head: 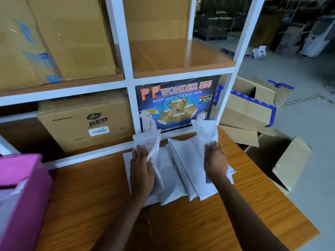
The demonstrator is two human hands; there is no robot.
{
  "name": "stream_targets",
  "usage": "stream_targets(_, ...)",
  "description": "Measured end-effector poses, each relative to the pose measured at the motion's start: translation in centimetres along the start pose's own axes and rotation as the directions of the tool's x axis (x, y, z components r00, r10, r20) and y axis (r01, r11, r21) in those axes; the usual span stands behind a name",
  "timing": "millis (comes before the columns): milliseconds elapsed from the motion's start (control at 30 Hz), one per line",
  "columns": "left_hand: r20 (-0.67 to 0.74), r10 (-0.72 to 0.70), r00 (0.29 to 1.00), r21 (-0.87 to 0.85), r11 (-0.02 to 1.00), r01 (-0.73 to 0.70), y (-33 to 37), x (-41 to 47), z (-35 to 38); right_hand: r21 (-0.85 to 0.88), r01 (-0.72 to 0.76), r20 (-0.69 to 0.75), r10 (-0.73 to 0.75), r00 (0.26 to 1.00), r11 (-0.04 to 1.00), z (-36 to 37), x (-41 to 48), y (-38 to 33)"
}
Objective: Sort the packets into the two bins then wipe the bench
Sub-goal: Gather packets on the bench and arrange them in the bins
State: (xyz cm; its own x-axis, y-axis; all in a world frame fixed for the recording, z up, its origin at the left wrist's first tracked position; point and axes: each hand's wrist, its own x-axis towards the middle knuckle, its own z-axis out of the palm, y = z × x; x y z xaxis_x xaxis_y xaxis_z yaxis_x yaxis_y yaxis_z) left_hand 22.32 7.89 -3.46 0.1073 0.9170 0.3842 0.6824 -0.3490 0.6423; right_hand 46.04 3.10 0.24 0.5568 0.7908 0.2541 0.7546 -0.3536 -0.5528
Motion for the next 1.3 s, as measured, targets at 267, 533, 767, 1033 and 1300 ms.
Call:
stream_targets(267,-0.072,0.127,0.989,-0.113,0.985,-0.134,-2.0,-2.0,-8.6,0.203,0.053,-0.129,-0.027,0.991,0.978,-0.3,-9.6,-9.7)
stream_targets(533,-0.061,0.187,0.98,-0.175,0.965,-0.195,-4.4,-7.3,-15.9,0.294,0.102,-0.203,-0.042,0.978,0.95,0.0,-20.9,-15.2)
stream_targets(767,-0.146,0.143,0.979,-0.182,0.969,-0.168,-5.6,-13.5,-22.7,0.323,0.161,-0.179,-0.107,0.978,0.933,-1.1,-29.7,-19.5)
stream_targets(1033,-0.201,0.198,0.959,-0.181,0.955,-0.235,-6.9,-20.7,-30.1,0.361,0.234,-0.2,-0.17,0.965,0.902,-4.5,-38.5,-23.0)
stream_targets(1300,-0.261,0.169,0.95,-0.139,0.968,-0.21,-10.5,-24.3,-37.6,0.477,0.283,-0.213,-0.202,0.956,0.832,-4.4,-43.6,-27.2)
